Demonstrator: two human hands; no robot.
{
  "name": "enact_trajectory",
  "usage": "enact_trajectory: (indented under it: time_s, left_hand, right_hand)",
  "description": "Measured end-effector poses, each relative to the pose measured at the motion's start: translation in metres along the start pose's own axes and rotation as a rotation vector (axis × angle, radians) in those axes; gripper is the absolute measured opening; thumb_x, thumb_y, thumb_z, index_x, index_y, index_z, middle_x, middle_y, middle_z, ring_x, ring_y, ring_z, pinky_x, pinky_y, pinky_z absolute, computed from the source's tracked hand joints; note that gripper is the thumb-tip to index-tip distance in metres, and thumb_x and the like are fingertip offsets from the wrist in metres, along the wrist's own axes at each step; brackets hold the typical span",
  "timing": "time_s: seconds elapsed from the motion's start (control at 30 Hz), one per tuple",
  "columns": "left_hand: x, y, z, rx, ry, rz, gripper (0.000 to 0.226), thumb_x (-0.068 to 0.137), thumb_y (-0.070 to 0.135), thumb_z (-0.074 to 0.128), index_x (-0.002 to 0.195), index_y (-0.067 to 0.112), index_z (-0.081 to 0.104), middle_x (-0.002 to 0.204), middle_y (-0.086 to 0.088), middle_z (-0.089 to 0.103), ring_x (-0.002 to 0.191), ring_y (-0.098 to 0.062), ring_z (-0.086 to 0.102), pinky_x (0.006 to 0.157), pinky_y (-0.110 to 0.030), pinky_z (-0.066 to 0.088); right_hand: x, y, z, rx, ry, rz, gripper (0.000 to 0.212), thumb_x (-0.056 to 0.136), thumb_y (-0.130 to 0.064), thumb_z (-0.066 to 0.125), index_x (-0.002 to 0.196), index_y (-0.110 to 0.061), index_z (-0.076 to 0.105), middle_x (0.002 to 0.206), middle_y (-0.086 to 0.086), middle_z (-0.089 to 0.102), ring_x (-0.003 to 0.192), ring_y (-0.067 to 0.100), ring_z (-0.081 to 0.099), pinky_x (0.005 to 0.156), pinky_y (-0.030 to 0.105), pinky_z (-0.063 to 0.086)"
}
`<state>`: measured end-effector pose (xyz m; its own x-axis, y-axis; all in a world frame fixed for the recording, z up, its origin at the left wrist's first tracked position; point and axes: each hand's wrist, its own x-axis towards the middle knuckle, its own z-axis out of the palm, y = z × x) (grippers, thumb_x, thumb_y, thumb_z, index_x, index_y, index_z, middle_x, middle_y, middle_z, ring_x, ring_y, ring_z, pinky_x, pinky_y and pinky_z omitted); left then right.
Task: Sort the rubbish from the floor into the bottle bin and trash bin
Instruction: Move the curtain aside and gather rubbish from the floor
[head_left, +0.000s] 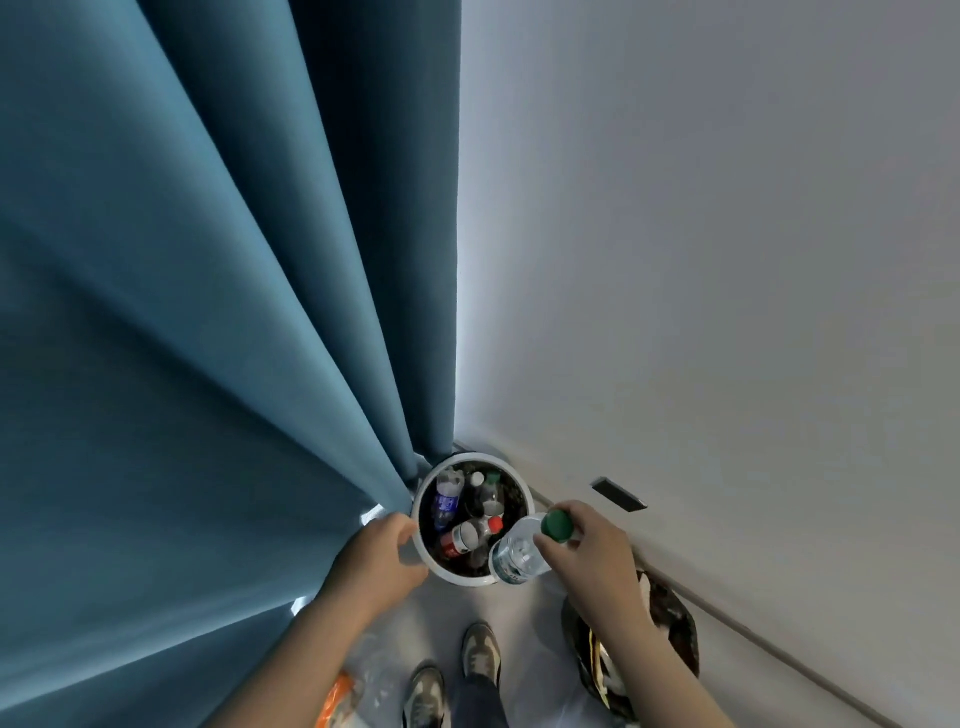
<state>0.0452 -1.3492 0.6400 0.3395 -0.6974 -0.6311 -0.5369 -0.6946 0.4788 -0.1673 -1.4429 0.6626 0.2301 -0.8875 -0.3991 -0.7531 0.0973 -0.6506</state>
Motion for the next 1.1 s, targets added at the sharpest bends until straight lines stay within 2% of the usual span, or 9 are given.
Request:
enact_trajectory:
  time_s: [0.33,0.4,0.47,0.57,0.7,0.87,1.1]
  left_hand:
    - [0.002,-0.020,0.000,0.046,0.037,-0.064,0.044,0.081,0.026,0.069,0.121,0.015,0.055,0.124,-0.001,0.057,0.113,-0.017,0.056,0.095,-0.029,0.047]
    - [0.002,-0.024,-0.001,0.044,0.043,-0.076,0.045,0.081,0.026,0.069,0.122,0.016,0.054,0.126,-0.001,0.057,0.114,-0.017,0.056,0.094,-0.029,0.047]
    - [0.001,-0.029,-0.002,0.038,0.054,-0.093,0.045,0.081,0.027,0.069,0.122,0.017,0.054,0.126,0.000,0.057,0.113,-0.017,0.056,0.093,-0.029,0.048]
    - [-0.001,-0.032,-0.004,0.040,0.060,-0.112,0.044,0.080,0.028,0.068,0.120,0.019,0.055,0.123,0.002,0.058,0.109,-0.016,0.057,0.091,-0.029,0.048]
    - [-0.003,-0.028,-0.006,0.026,0.063,-0.101,0.042,0.081,0.027,0.067,0.120,0.018,0.054,0.123,0.001,0.058,0.110,-0.016,0.056,0.092,-0.029,0.048]
    - [-0.006,-0.015,-0.011,0.000,0.083,-0.084,0.042,0.084,0.028,0.065,0.122,0.019,0.053,0.125,0.003,0.056,0.113,-0.014,0.055,0.094,-0.029,0.048]
    - [-0.009,0.000,-0.018,-0.048,0.114,-0.060,0.041,0.084,0.028,0.067,0.123,0.020,0.054,0.126,0.004,0.056,0.115,-0.014,0.054,0.094,-0.028,0.047]
  right_hand:
    - [0.056,-0.002,0.043,0.021,-0.010,-0.006,0.024,0.078,-0.024,0.073,0.098,-0.017,0.064,0.087,-0.004,0.064,0.083,0.016,0.060,0.076,0.027,0.047]
    - [0.063,-0.006,0.049,0.066,-0.036,-0.006,0.028,0.080,-0.023,0.072,0.106,-0.017,0.063,0.095,-0.003,0.065,0.091,0.018,0.062,0.083,0.029,0.049]
    - [0.067,-0.011,0.052,0.083,-0.092,0.000,0.039,0.083,-0.021,0.069,0.120,-0.014,0.057,0.111,0.001,0.062,0.105,0.021,0.059,0.091,0.028,0.045]
    - [0.067,-0.012,0.054,0.015,-0.131,0.005,0.047,0.085,-0.015,0.066,0.128,-0.008,0.050,0.125,0.007,0.056,0.117,0.025,0.050,0.089,0.025,0.036]
    - [0.064,-0.003,0.055,0.003,-0.136,0.024,0.043,0.082,-0.015,0.066,0.124,-0.012,0.054,0.120,0.005,0.061,0.109,0.019,0.055,0.085,0.023,0.038]
    - [0.055,0.004,0.046,0.002,-0.151,0.064,0.049,0.082,-0.023,0.067,0.129,-0.015,0.053,0.127,0.001,0.059,0.114,0.017,0.056,0.097,0.034,0.046]
    - [0.051,0.008,0.029,0.038,-0.102,0.058,0.044,0.082,-0.020,0.069,0.123,-0.014,0.056,0.117,0.000,0.062,0.099,0.010,0.055,0.087,0.025,0.044]
